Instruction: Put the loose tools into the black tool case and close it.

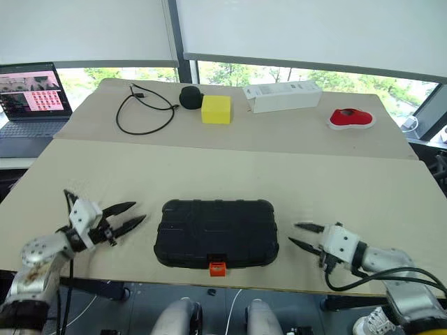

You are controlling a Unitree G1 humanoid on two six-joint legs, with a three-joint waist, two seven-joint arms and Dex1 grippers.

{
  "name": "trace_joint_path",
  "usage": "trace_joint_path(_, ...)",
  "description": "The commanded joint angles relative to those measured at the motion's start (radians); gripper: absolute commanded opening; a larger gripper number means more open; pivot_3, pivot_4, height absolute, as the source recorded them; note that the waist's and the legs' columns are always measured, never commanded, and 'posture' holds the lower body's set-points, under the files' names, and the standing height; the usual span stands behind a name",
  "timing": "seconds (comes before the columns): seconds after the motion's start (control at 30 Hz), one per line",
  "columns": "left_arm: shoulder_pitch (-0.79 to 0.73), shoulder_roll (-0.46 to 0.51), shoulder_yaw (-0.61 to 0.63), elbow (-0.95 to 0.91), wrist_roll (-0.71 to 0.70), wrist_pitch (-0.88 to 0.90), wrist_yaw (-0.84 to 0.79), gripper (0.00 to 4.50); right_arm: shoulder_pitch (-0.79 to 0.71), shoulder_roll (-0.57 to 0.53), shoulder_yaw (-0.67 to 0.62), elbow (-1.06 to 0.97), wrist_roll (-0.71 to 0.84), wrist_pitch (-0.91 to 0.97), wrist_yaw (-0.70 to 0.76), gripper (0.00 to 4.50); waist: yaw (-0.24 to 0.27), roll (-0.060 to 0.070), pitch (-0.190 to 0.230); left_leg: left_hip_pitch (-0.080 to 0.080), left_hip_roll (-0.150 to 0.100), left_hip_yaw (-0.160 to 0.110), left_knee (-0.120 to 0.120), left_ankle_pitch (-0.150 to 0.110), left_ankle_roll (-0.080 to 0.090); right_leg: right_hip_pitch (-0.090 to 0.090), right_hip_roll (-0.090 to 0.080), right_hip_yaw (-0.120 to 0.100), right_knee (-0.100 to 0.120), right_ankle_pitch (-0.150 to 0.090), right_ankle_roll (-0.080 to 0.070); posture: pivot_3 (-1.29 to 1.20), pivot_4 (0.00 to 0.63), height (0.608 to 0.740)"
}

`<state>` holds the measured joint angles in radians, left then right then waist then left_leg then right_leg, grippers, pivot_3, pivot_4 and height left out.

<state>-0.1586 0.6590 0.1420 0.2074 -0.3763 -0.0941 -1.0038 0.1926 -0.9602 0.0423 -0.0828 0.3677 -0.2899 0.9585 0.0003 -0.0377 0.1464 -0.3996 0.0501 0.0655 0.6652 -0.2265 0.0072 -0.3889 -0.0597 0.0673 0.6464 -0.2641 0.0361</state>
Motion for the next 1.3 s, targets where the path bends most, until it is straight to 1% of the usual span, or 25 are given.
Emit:
trace_joint_path(0.03,-0.109,-0.005,-0.064,-0.012,0.025,0.064,-0.025,0.83,0.064,-0.056,0.017,-0.206,0.076,0.162,0.081,0.19,0.0,0.0,0.0,0.0,0.0,0.0,0.0,0.0,0.0,0.0,0.0,0.0,0.0,0.0,0.0,0.0,0.15,0.74)
trace_joint_path(0.07,-0.138,-0.01,-0.085,0.001,0.038,0.069,-0.035,0.47,0.07,-0.057,0.033,-0.243,0.071,0.194,0.084,0.0,-0.003,0.0,0.0,0.0,0.0,0.0,0.0,0.0,0.0,0.0,0.001,0.0,0.0,0.0,0.0,0.0,0.15,0.74)
trace_joint_path(0.1,-0.162,-0.014,-0.103,0.016,0.052,0.071,-0.044,0.18,0.07,-0.054,0.047,-0.276,0.068,0.232,0.082,0.0,-0.005,0.0,0.0,0.0,-0.001,0.0,0.0,0.0,0.0,0.0,0.001,0.0,0.0,0.0,0.0,0.0,0.15,0.74)
trace_joint_path(0.13,-0.176,-0.015,-0.114,0.025,0.061,0.072,-0.049,0.07,0.07,-0.05,0.051,-0.296,0.065,0.257,0.08,0.0,-0.008,-0.001,0.0,-0.001,-0.001,0.001,0.0,0.0,0.0,-0.001,0.002,0.0,-0.001,0.0,0.0,0.0,0.15,0.74)
trace_joint_path(0.3,-0.25,-0.001,-0.206,0.077,0.095,0.16,-0.15,0.07,-0.02,0.039,0.133,-0.36,0.026,0.412,0.022,0.0,-0.016,-0.002,0.001,-0.003,-0.001,0.001,0.0,0.0,0.0,-0.003,0.004,0.0,-0.001,0.0,0.0,0.0,0.15,0.74)
trace_joint_path(0.4,-0.254,0.009,-0.218,0.112,0.128,0.138,-0.159,0.07,-0.081,0.098,0.164,-0.35,-0.015,0.434,-0.006,0.0,-0.015,-0.002,0.001,-0.006,-0.002,0.002,0.0,0.0,0.0,-0.006,0.004,0.0,0.0,0.0,0.0,0.0,0.15,0.74)
trace_joint_path(0.5,-0.236,0.013,-0.205,0.116,0.128,0.145,-0.163,0.07,-0.155,0.169,0.18,-0.317,-0.06,0.44,-0.041,0.0,-0.015,-0.003,0.001,-0.008,-0.002,0.002,0.001,0.0,0.0,-0.009,0.004,0.0,0.0,0.0,0.0,0.0,0.15,0.74)
trace_joint_path(0.67,-0.17,0.021,-0.165,0.069,0.102,0.159,-0.157,0.07,-0.283,0.295,0.181,-0.214,-0.149,0.414,-0.122,0.0,-0.016,-0.003,0.001,-0.013,-0.001,0.002,0.002,0.0,0.0,-0.015,0.004,0.001,0.002,0.0,-0.001,0.0,0.15,0.74)
trace_joint_path(0.77,-0.102,0.017,-0.12,0.0,0.072,0.184,-0.127,0.07,-0.39,0.381,0.168,-0.107,-0.188,0.398,-0.186,0.0,-0.019,-0.003,0.002,-0.014,0.0,0.002,0.003,0.0,0.0,-0.016,0.004,0.001,0.002,0.001,-0.001,0.0,0.15,0.74)
trace_joint_path(0.87,-0.038,-0.001,-0.085,-0.088,0.045,0.216,-0.083,0.07,-0.473,0.424,0.17,0.003,-0.225,0.364,-0.196,0.0,-0.018,-0.003,0.002,-0.015,0.0,0.002,0.003,0.0,0.0,-0.016,0.004,0.001,0.003,0.001,-0.001,0.0,0.15,0.74)
trace_joint_path(0.97,0.006,-0.023,-0.044,-0.16,0.006,0.218,-0.054,0.07,-0.514,0.429,0.165,0.07,-0.244,0.334,-0.177,0.0,-0.014,-0.003,0.002,-0.015,-0.001,0.002,0.003,0.0,0.0,-0.017,0.004,0.001,0.003,0.001,-0.001,0.0,0.15,0.74)
trace_joint_path(1.07,0.017,-0.034,0.006,-0.201,-0.035,0.245,-0.023,0.07,-0.515,0.415,0.145,0.084,-0.232,0.322,-0.147,0.0,-0.007,-0.003,0.002,-0.016,-0.001,0.002,0.003,0.0,0.0,-0.017,0.003,-0.001,0.002,0.001,-0.001,0.0,0.15,0.74)
trace_joint_path(1.17,-0.004,0.031,0.05,-0.185,-0.039,0.237,-0.058,0.07,-0.471,0.346,0.098,0.059,-0.188,0.332,-0.071,0.0,-0.006,-0.003,0.002,-0.016,-0.001,0.002,0.003,0.0,0.0,-0.017,0.003,-0.001,0.002,0.001,-0.001,0.0,0.15,0.74)
trace_joint_path(1.23,-0.048,0.067,0.044,-0.188,-0.045,0.258,-0.083,0.07,-0.442,0.316,0.08,0.038,-0.168,0.34,-0.038,0.0,-0.005,-0.003,0.002,-0.016,-0.001,0.002,0.003,0.0,0.0,-0.016,0.003,-0.002,0.002,0.001,-0.001,0.0,0.15,0.74)
trace_joint_path(1.3,-0.104,0.079,0.021,-0.197,-0.056,0.291,-0.097,0.07,-0.42,0.302,0.071,0.015,-0.153,0.352,-0.022,0.0,-0.001,-0.003,0.002,-0.016,-0.001,0.002,0.003,0.0,0.0,-0.016,0.003,-0.002,0.002,0.001,-0.001,0.0,0.15,0.74)
